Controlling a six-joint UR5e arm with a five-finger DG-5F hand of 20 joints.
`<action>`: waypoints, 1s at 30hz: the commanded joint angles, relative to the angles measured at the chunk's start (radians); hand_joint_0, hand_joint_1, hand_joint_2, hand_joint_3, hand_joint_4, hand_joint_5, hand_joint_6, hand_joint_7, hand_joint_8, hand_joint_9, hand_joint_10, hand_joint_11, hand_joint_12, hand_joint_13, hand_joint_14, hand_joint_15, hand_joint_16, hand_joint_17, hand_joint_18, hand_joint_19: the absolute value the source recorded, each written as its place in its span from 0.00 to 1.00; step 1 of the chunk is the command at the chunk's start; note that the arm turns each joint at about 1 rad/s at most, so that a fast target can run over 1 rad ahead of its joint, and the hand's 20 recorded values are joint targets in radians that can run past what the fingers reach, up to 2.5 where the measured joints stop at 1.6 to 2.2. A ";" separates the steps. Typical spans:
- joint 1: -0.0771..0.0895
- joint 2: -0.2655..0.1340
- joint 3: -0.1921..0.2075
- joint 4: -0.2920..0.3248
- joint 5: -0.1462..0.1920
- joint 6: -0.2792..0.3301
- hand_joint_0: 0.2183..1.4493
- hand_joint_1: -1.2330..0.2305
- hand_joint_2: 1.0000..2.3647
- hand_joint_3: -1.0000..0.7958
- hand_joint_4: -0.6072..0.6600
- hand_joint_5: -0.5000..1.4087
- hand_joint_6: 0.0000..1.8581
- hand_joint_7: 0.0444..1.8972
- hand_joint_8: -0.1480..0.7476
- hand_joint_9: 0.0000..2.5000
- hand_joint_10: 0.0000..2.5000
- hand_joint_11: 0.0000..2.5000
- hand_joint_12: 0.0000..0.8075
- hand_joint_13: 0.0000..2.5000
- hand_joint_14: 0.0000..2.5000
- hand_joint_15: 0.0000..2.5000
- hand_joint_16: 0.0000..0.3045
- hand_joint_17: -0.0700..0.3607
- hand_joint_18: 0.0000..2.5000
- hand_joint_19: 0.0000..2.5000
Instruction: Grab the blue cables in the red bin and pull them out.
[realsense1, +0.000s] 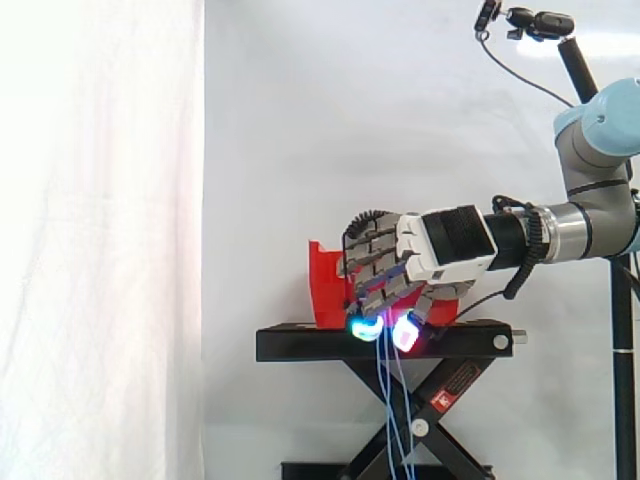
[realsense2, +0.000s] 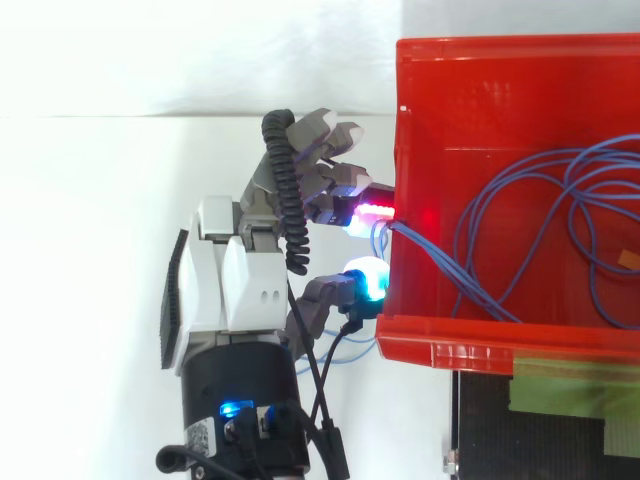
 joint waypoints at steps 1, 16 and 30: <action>0.000 0.000 0.000 0.001 0.000 0.000 0.44 0.17 0.00 0.00 0.52 0.78 0.01 0.35 0.41 0.39 0.01 0.28 0.39 0.29 0.01 0.19 0.15 0.40 0.20 0.18; -0.009 0.000 -0.012 -0.012 0.000 0.009 0.43 0.17 0.00 0.00 0.55 0.73 0.01 0.22 0.40 0.38 0.01 0.28 0.40 0.29 0.01 0.19 0.15 0.40 0.20 0.18; -0.010 0.000 -0.012 0.003 -0.002 0.034 0.43 0.14 0.00 0.00 0.51 0.72 0.01 0.35 0.42 0.38 0.01 0.30 0.40 0.29 0.01 0.19 0.15 0.40 0.20 0.17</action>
